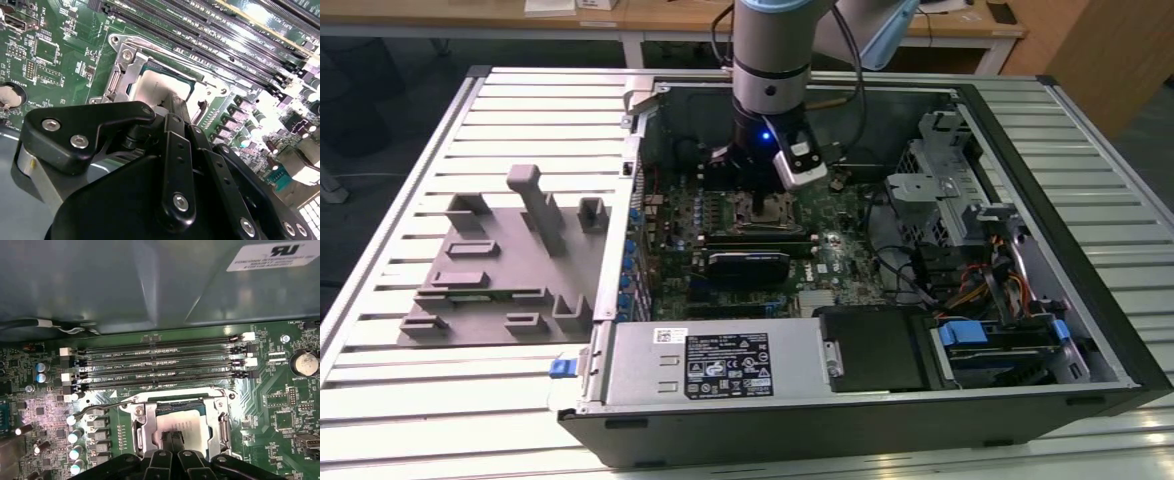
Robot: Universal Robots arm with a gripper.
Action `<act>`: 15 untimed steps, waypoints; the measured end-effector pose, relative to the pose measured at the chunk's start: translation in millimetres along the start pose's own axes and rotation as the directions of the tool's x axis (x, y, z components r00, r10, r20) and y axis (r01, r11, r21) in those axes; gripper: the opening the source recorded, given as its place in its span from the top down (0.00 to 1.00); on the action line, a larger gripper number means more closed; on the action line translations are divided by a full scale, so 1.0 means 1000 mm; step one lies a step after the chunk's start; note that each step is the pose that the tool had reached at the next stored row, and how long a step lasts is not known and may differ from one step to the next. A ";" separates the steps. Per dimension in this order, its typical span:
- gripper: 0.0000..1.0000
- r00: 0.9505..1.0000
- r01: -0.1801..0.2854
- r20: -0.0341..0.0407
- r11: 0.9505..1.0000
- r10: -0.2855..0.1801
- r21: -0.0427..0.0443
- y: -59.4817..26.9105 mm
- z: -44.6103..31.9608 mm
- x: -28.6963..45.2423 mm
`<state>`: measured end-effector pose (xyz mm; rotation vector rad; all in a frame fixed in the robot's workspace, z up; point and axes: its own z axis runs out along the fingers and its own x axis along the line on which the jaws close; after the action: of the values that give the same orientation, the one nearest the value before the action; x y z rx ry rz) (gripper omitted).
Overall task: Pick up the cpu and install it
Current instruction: 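Close the cpu cover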
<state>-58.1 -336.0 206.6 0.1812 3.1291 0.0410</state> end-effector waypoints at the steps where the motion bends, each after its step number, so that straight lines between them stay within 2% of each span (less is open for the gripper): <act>1: 0.89 1.000 0.000 0.000 1.000 0.000 0.000 0.0000 0.0000 0.0000; 4: 0.89 1.000 0.000 0.000 1.000 0.000 0.000 -0.0004 0.0003 0.0032; 7: 0.89 1.000 0.000 0.000 1.000 0.000 0.000 -0.0013 0.0008 0.0109; 8: 0.89 1.000 0.000 0.000 1.000 0.000 -0.001 -0.0021 0.0013 0.0174; 15: 0.89 1.000 0.001 0.000 1.000 -0.001 -0.001 -0.0026 0.0037 0.0210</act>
<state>-79.2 -336.1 202.7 0.1801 3.1291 0.0421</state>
